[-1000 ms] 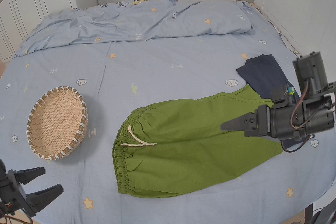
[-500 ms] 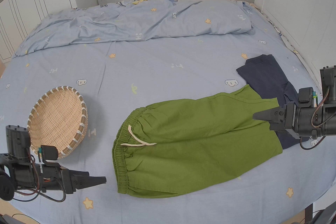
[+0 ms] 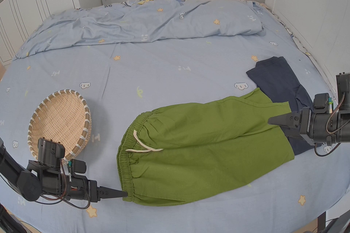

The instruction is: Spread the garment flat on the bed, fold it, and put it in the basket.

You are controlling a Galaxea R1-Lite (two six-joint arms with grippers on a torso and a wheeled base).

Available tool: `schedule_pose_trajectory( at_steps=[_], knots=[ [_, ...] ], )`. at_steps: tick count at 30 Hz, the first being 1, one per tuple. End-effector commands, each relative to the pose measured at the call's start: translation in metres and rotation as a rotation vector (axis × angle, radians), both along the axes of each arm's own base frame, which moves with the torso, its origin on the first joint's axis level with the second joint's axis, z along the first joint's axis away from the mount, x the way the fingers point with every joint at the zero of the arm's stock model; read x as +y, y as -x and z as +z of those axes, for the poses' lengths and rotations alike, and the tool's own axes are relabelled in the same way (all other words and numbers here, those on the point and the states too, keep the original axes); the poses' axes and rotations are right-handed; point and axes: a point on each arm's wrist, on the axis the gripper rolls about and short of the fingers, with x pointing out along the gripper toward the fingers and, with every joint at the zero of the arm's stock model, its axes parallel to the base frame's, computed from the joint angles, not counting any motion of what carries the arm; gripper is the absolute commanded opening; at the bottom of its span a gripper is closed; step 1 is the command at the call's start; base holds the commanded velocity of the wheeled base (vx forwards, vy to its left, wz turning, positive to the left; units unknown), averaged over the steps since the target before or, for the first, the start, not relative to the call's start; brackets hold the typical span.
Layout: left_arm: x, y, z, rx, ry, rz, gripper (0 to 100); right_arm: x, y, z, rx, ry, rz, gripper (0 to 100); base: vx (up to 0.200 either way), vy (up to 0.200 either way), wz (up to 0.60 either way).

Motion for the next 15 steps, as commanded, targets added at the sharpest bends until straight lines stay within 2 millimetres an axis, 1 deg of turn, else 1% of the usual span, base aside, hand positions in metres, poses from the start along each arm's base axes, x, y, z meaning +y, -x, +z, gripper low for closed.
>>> schedule_pose_trajectory(
  at_steps=[1, 4, 8, 15],
  knots=[
    [-0.016, -0.006, -0.017, 0.081, 0.026, -0.018, 100, 0.000, 0.000, -0.001, 0.006, 0.001, 0.001, 100, 0.000, 0.000, 0.00],
    [-0.023, -0.009, -0.024, 0.094, 0.047, -0.017, 100, 0.000, -0.001, -0.001, 0.006, 0.001, -0.001, 100, 0.000, 0.000, 0.00],
    [-0.027, -0.014, -0.033, 0.101, 0.047, -0.021, 100, -0.001, -0.001, -0.001, 0.003, 0.000, -0.006, 100, 0.000, 0.000, 0.00],
    [-0.028, -0.017, -0.035, 0.111, 0.056, -0.010, 100, -0.002, -0.002, 0.000, -0.009, -0.005, -0.011, 100, 0.000, 0.000, 0.00]
  ],
)
